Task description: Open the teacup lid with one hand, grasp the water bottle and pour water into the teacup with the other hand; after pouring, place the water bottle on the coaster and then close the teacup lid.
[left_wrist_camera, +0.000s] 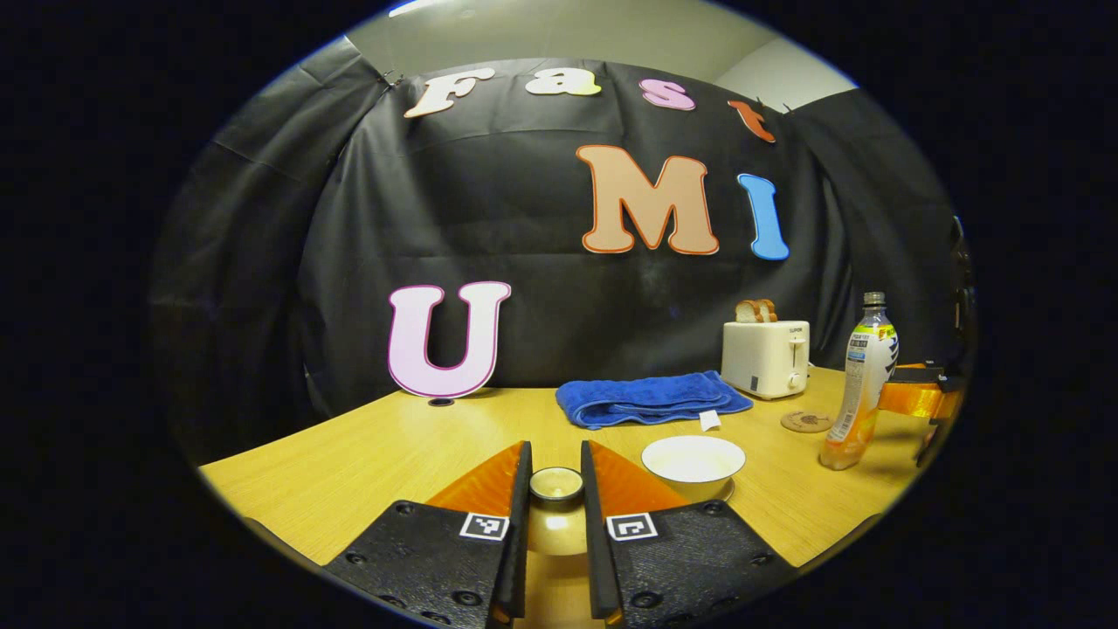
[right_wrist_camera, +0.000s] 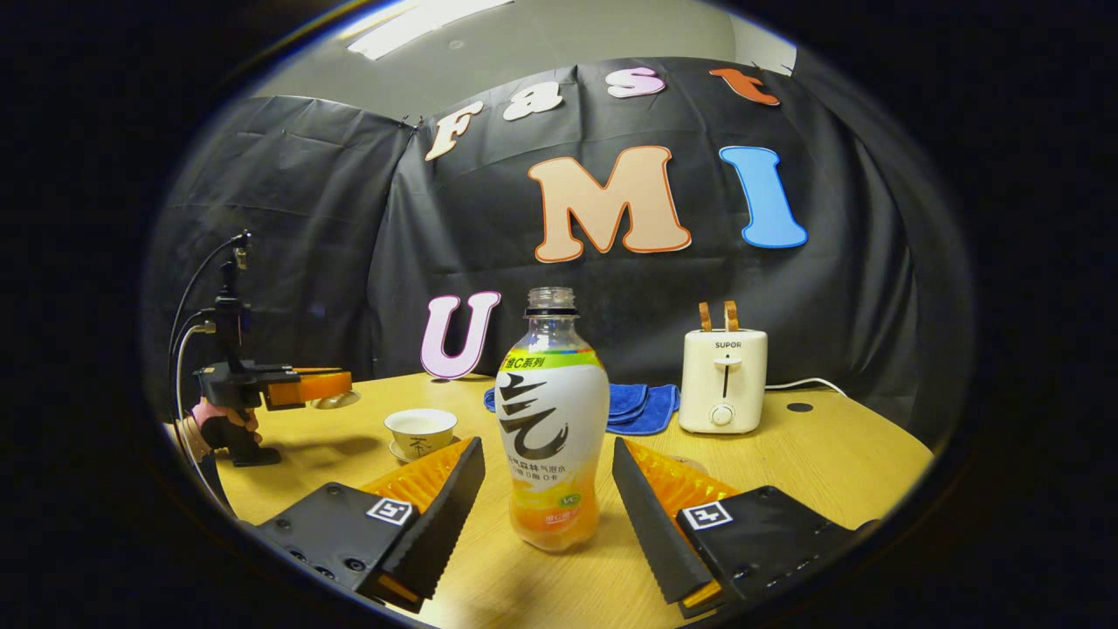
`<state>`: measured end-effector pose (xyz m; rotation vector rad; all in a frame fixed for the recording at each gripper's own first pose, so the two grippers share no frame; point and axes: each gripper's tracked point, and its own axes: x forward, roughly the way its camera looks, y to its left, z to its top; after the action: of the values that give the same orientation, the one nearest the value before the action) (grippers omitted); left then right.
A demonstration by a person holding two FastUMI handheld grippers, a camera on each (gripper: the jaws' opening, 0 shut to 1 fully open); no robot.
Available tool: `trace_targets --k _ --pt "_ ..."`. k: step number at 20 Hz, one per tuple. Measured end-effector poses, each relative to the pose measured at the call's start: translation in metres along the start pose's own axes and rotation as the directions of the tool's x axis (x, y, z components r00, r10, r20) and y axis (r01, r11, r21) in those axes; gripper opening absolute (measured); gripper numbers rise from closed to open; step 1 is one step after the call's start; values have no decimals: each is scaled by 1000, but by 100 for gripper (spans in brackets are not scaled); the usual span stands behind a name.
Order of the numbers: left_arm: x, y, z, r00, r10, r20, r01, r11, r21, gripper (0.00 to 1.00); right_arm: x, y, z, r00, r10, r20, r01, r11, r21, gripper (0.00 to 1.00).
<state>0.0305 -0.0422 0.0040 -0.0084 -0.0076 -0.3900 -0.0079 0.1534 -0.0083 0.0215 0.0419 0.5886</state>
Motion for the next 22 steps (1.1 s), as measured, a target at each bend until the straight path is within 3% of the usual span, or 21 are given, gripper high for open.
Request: trace_targets --k 4,5,6,8,9,11,13,16,17,18,22 --pt "-2 8 0 1000 18 0 -18 1000 2 26 12 -3 -1 999 -45 -7 45 999 -1 95" --pt "-2 11 -1 1000 23 0 -23 1000 2 26 15 -4 -2 998 -54 -14 54 999 -2 87" --pt "-1 14 -1 1000 28 0 -28 1000 2 26 18 -4 -4 998 -61 -27 61 998 -3 95" --pt "-1 22 -1 999 44 0 -44 999 3 26 25 -4 -10 996 -67 -58 67 998 -5 100" --pt "-1 27 -1 999 53 1 -53 999 3 26 27 -4 -12 995 -75 -72 74 997 -5 87" --pt "-2 36 -1 997 74 0 -74 997 3 26 34 -4 -16 992 -79 -100 79 997 -7 92" --pt "-3 43 -1 996 89 1 -89 996 4 26 29 -3 -14 988 -109 -108 108 994 -10 77" --pt "-4 47 -1 995 98 1 -98 995 3 26 39 -6 -17 986 -122 -114 121 993 -19 75" --pt "-4 47 -2 995 95 -1 -95 995 3 26 39 -7 -16 985 -128 -115 126 992 -21 69" --pt "-4 46 -1 996 92 1 -92 996 1 26 38 -8 -16 984 -136 -113 134 991 -27 68" --pt "-3 46 -2 996 92 -1 -92 996 2 26 41 -15 -11 974 -192 -121 174 974 -147 68"
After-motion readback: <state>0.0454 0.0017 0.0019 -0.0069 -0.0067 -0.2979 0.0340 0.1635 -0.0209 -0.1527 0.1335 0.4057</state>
